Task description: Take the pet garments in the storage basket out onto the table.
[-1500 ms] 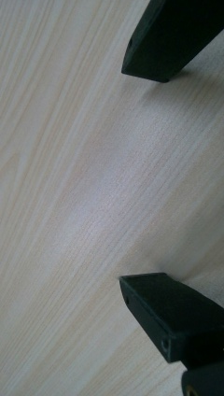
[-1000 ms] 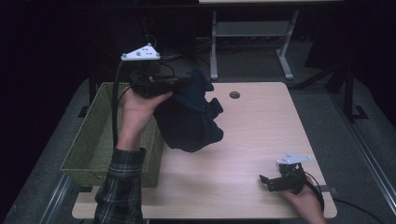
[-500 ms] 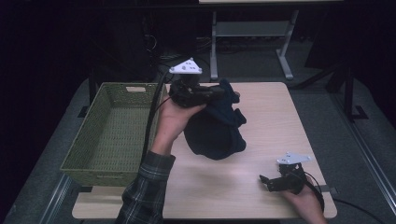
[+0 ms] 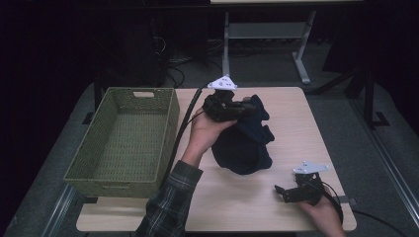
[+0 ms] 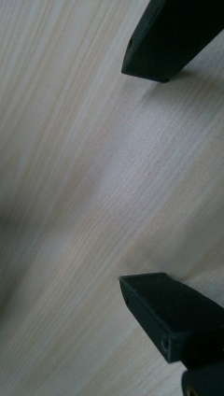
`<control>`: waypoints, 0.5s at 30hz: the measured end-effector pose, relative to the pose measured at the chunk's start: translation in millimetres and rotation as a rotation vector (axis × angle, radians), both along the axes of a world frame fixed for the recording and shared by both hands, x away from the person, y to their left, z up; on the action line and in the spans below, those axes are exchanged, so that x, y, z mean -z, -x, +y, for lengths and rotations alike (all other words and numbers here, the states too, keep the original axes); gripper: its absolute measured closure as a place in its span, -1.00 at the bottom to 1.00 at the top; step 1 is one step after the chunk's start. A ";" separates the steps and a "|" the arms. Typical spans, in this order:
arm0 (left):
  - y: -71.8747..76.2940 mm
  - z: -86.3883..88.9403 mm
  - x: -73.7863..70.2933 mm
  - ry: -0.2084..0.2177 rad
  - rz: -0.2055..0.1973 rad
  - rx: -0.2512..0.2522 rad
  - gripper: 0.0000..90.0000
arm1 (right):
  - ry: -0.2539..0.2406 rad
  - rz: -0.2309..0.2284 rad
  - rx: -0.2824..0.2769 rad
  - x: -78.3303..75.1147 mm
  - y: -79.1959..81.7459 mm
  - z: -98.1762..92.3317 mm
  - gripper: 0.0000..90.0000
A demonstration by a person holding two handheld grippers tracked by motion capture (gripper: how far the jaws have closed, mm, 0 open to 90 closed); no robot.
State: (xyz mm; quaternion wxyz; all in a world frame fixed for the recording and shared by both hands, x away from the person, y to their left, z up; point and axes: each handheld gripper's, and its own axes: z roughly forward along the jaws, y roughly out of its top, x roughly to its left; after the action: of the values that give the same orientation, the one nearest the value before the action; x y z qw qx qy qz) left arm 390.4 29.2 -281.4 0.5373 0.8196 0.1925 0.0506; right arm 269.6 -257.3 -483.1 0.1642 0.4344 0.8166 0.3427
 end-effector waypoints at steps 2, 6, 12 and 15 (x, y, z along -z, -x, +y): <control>-2.7 -4.7 5.5 -0.003 -0.001 0.004 0.93 | 0.000 0.000 0.000 0.0 0.0 0.0 -0.98; -8.5 -11.9 17.9 -0.007 0.005 0.020 0.93 | 0.000 -0.001 -0.001 0.0 -0.1 0.0 -0.98; -15.1 -19.6 35.4 -0.007 0.005 0.023 0.93 | 0.002 -0.003 -0.002 0.1 -0.2 -0.1 -0.98; -17.2 -24.8 44.0 -0.022 0.009 0.023 0.92 | 0.000 -0.003 -0.002 0.2 -0.2 -0.1 -0.98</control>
State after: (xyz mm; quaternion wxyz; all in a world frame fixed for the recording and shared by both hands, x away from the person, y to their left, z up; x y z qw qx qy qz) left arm 407.6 4.3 -325.4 0.5280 0.8278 0.1847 0.0428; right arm 269.7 -257.3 -483.3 0.1649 0.4333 0.8168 0.3433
